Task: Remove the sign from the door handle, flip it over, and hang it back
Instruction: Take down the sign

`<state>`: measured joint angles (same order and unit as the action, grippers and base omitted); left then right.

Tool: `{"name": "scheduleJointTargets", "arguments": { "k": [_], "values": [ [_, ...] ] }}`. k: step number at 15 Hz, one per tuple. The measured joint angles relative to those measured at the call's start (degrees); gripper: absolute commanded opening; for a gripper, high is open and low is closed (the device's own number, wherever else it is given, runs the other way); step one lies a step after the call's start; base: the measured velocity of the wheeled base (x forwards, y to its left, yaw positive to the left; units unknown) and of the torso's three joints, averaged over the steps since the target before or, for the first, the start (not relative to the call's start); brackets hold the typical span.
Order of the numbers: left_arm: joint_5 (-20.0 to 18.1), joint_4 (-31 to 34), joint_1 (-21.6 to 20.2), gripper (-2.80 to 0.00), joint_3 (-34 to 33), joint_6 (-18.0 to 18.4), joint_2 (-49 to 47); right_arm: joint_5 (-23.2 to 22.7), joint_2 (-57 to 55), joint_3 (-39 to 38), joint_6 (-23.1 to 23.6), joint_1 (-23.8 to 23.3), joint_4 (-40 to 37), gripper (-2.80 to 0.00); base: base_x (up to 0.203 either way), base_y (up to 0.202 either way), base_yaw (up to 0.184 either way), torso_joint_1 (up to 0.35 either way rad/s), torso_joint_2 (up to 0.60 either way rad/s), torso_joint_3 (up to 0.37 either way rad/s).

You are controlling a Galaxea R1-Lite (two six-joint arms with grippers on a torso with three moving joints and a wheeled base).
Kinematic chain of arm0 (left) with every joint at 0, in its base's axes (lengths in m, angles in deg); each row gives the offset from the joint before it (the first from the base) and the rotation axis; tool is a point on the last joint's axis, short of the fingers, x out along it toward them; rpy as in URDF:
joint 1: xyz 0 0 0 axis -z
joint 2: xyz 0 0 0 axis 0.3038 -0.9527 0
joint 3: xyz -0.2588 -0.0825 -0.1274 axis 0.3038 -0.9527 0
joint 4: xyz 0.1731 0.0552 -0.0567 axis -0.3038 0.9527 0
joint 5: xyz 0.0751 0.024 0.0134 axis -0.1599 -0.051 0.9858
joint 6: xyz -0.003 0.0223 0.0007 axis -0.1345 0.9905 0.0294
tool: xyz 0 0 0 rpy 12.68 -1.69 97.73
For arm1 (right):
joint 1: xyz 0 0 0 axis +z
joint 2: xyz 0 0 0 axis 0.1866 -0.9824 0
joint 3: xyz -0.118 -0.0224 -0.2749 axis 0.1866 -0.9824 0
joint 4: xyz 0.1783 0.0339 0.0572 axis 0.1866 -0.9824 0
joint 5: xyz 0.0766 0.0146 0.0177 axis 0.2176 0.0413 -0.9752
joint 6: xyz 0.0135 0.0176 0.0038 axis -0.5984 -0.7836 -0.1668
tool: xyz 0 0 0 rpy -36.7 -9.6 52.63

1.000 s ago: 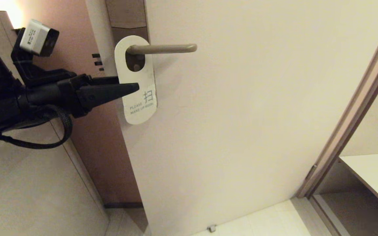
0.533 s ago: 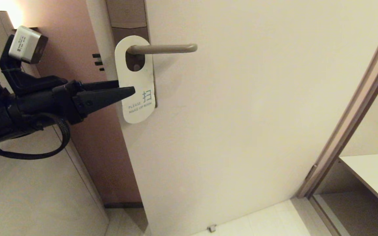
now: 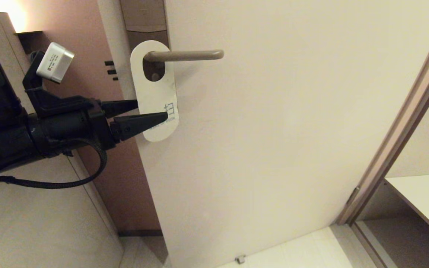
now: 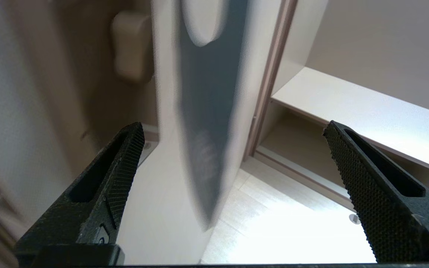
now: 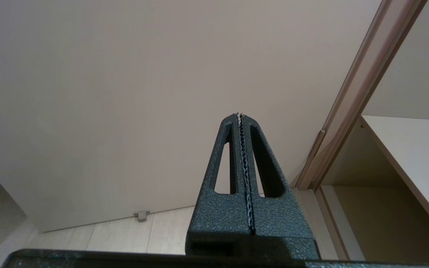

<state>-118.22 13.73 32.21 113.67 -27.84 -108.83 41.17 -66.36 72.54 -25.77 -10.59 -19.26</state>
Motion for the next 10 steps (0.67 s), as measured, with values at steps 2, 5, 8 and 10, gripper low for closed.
{"name": "scheduleJointTargets", "arguments": {
  "k": [2,5,8,10],
  "values": [
    [1.26,0.09,1.11,0.0,0.64,0.0,-0.07,0.02,0.0,0.0,-0.01,0.0,-0.02,-2.8,0.0,0.0,0.0,0.0,0.0,0.0],
    [2.47,0.31,2.48,0.0,1.55,-0.02,-0.1,0.0,0.0,0.0,-0.01,0.0,0.0,-2.8,0.0,0.0,0.0,0.0,0.0,0.0],
    [3.45,1.33,2.73,0.0,2.42,0.11,-0.07,0.0,0.0,0.0,0.0,0.0,0.0,-2.8,0.0,0.0,0.0,0.0,0.0,0.0],
    [3.6,1.38,2.75,0.0,2.56,0.22,-0.07,0.0,0.0,0.0,0.0,0.0,-0.02,-2.8,0.0,0.0,0.0,0.0,0.0,0.0]
  ]
}}
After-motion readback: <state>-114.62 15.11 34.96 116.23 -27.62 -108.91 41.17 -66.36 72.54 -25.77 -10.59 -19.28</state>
